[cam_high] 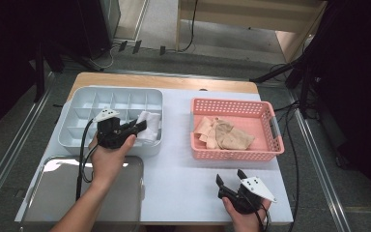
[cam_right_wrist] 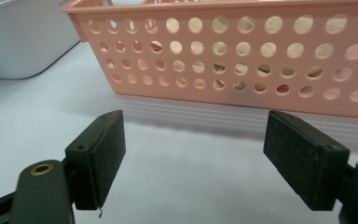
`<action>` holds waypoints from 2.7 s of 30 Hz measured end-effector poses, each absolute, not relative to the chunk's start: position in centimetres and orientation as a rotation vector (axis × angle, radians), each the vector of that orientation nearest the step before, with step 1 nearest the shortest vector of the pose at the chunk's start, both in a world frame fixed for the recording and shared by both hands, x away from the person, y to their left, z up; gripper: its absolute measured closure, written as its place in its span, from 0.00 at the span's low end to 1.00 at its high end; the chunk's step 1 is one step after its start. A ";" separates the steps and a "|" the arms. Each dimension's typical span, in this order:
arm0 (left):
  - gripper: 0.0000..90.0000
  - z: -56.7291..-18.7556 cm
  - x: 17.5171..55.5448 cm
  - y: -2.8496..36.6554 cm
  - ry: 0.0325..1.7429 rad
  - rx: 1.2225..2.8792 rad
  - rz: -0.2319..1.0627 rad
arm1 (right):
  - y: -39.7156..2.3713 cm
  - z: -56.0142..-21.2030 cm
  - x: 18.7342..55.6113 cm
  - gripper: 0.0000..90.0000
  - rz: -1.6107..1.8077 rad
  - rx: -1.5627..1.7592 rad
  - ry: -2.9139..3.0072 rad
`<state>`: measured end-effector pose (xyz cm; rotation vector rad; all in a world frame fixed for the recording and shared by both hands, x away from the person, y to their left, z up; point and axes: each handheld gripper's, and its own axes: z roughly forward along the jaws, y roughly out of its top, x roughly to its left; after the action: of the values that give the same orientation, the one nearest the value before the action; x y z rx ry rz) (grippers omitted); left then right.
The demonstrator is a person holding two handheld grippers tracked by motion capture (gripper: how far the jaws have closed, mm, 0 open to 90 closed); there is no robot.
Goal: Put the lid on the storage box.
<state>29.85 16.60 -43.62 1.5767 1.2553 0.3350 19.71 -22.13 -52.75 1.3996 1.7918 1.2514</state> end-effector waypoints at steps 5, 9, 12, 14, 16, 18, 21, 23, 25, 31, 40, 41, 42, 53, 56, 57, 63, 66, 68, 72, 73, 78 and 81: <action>0.82 -44.0 30.6 16.5 1.270 1.579 0.340 | -22.2 -52.8 19.7 0.23 1.251 1.401 1.791; 0.82 -44.6 31.1 16.2 1.283 1.589 0.340 | -22.2 -52.8 19.7 0.23 1.251 1.402 1.791; 0.82 -45.0 31.3 15.9 1.295 1.607 0.353 | -22.2 -52.8 19.7 0.23 1.251 1.399 1.792; 0.82 -45.2 31.5 15.8 1.300 1.620 0.357 | -22.2 -52.8 19.7 0.23 1.252 1.399 1.793; 0.82 -45.5 31.6 15.5 1.303 1.631 0.369 | -22.2 -52.8 19.7 0.23 1.253 1.396 1.795; 0.82 -45.7 31.7 15.2 1.298 1.664 0.401 | -22.2 -52.8 19.7 0.23 1.253 1.401 1.796; 0.82 -46.1 31.8 14.6 1.293 1.701 0.416 | -22.2 -52.8 19.8 0.23 1.250 1.407 1.796; 0.82 -46.2 31.8 14.4 1.299 1.704 0.414 | -22.2 -52.8 19.8 0.23 1.250 1.408 1.795; 0.82 -46.3 31.9 14.5 1.305 1.702 0.400 | -22.2 -52.8 19.8 0.23 1.250 1.408 1.796; 0.81 -46.7 32.3 14.4 1.327 1.739 0.341 | -22.2 -52.8 19.8 0.23 1.245 1.407 1.798; 0.73 -46.8 33.0 15.1 1.316 1.770 0.185 | -22.2 -52.8 19.8 0.23 1.240 1.407 1.798; 0.69 -46.7 32.9 15.3 1.312 1.772 0.180 | -22.2 -52.8 19.8 0.23 1.240 1.413 1.797; 0.64 -46.5 32.8 15.5 1.314 1.767 0.193 | -22.2 -52.8 19.8 0.23 1.241 1.413 1.796; 0.86 -45.6 32.6 16.1 1.289 1.777 0.179 | -22.2 -52.8 19.8 0.23 1.240 1.405 1.800; 0.90 -45.7 33.0 15.9 1.303 1.802 0.158 | -22.2 -52.8 19.8 0.23 1.238 1.404 1.800; 0.91 -45.9 33.3 15.6 1.305 1.825 0.136 | -22.1 -52.8 19.8 0.23 1.236 1.404 1.801; 0.92 -46.8 34.9 14.8 1.360 1.992 0.008 | -22.1 -52.8 19.9 0.24 1.237 1.406 1.803; 0.92 -47.1 35.3 14.6 1.373 2.037 -0.024 | -22.1 -52.8 19.9 0.24 1.236 1.404 1.804; 0.91 -46.9 35.3 14.6 1.360 2.051 -0.017 | -22.1 -52.8 19.9 0.24 1.233 1.404 1.805; 0.74 -45.6 34.3 15.5 1.322 1.968 0.035 | -22.2 -52.8 19.8 0.24 1.242 1.410 1.798; 0.71 -45.2 34.2 15.9 1.315 1.927 0.047 | -22.2 -52.8 19.8 0.24 1.243 1.411 1.798; 0.51 -44.6 34.1 16.2 1.295 1.834 0.091 | -22.1 -52.8 19.9 0.24 1.237 1.406 1.804; 0.40 -45.2 34.3 15.3 1.284 1.874 0.077 | -22.1 -52.8 19.9 0.24 1.235 1.407 1.804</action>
<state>34.31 15.29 -45.17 1.8735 1.2844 0.0775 19.88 -22.14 -52.78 1.4065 1.8041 1.2346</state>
